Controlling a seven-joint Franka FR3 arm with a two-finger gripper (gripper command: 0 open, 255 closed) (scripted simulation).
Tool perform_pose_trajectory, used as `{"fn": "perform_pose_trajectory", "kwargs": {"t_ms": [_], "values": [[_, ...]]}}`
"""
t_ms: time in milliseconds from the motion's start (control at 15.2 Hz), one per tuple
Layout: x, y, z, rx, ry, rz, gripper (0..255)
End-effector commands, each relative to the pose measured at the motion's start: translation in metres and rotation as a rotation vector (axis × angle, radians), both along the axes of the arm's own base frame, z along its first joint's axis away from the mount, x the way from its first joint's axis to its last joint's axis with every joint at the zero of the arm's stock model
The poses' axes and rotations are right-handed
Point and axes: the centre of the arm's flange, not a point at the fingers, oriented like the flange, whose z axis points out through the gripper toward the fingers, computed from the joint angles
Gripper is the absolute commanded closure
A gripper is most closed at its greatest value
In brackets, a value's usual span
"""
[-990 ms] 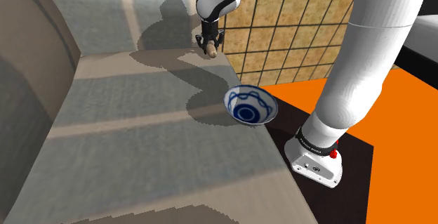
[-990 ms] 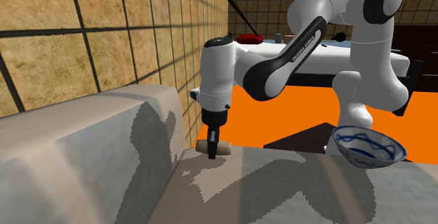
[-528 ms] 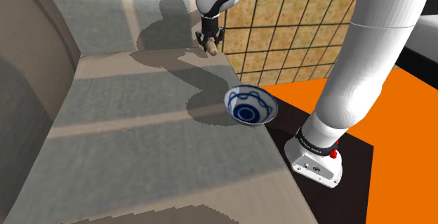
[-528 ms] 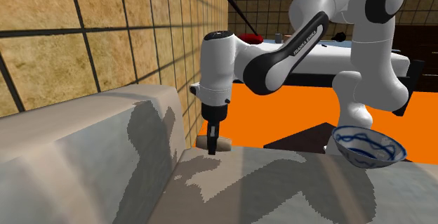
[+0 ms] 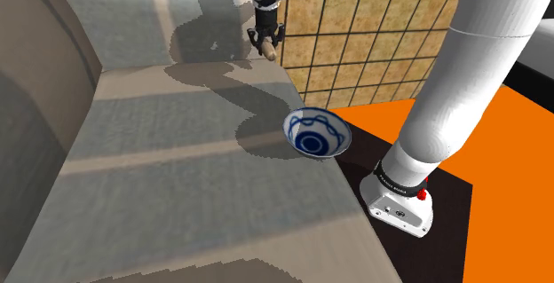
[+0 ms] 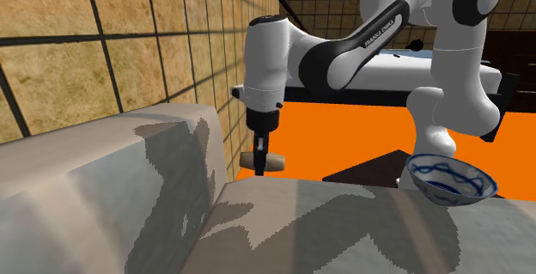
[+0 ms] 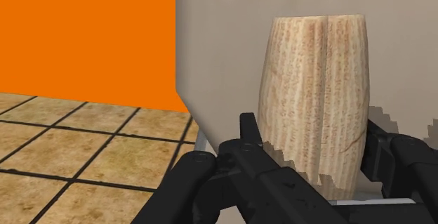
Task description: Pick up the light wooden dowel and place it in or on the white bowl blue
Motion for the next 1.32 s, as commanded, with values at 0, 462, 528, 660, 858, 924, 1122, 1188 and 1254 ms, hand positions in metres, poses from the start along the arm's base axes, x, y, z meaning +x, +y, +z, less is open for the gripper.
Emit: {"fn": "perform_pose_trajectory", "kwargs": {"t_ms": [0, 462, 528, 660, 858, 924, 1122, 1188, 1254], "values": [[0.001, 0.0, 0.011, 0.0, 0.0, 0.0, 255], [0.001, 0.0, 0.048, 0.0, 0.0, 0.0, 255], [0.001, 0.0, 0.054, 0.0, 0.0, 0.0, 255], [0.001, 0.0, 0.064, 0.0, 0.0, 0.0, 255], [0.001, 0.0, 0.08, 0.0, 0.0, 0.0, 255], [0.001, 0.0, 0.085, 0.0, 0.0, 0.0, 255], [-0.01, 0.008, 0.095, 0.0, 0.0, 0.0, 255], [-0.021, 0.015, 0.095, 0.0, 0.0, 0.0, 255], [-0.032, 0.023, 0.095, 0.0, 0.0, 0.0, 255]]}}
